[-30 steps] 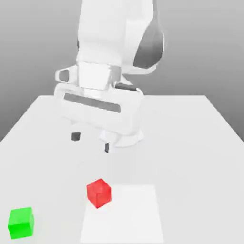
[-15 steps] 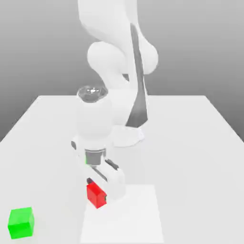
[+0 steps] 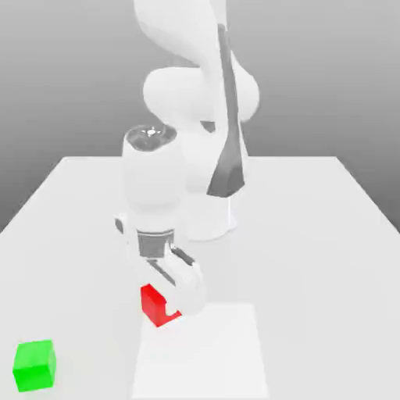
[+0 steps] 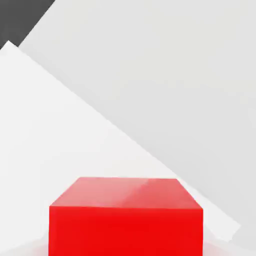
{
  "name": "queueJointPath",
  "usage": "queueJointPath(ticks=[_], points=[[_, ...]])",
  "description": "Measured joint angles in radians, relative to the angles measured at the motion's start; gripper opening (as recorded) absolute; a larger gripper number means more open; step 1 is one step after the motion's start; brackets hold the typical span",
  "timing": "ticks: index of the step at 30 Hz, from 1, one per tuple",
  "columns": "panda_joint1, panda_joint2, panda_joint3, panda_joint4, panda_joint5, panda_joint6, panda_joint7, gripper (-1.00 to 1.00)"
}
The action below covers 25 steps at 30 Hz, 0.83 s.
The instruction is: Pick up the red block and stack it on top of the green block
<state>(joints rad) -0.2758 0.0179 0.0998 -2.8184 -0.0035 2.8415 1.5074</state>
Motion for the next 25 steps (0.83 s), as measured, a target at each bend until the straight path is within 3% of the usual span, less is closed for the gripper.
queueJointPath(ticks=[3, 15, 19, 20, 25], points=[[0.021, -0.023, -0.023, 0.032, 0.024, -0.058, 0.020, -1.00], [-0.116, 0.170, -0.191, 0.443, 0.047, -0.277, 0.393, -1.00], [-0.133, 0.296, -0.198, 0.483, 0.069, -0.191, 0.411, -1.00], [-0.136, 0.327, -0.194, 0.485, 0.075, -0.164, 0.407, 1.00], [-0.136, 0.327, -0.194, 0.485, 0.075, -0.164, 0.407, 1.00]])
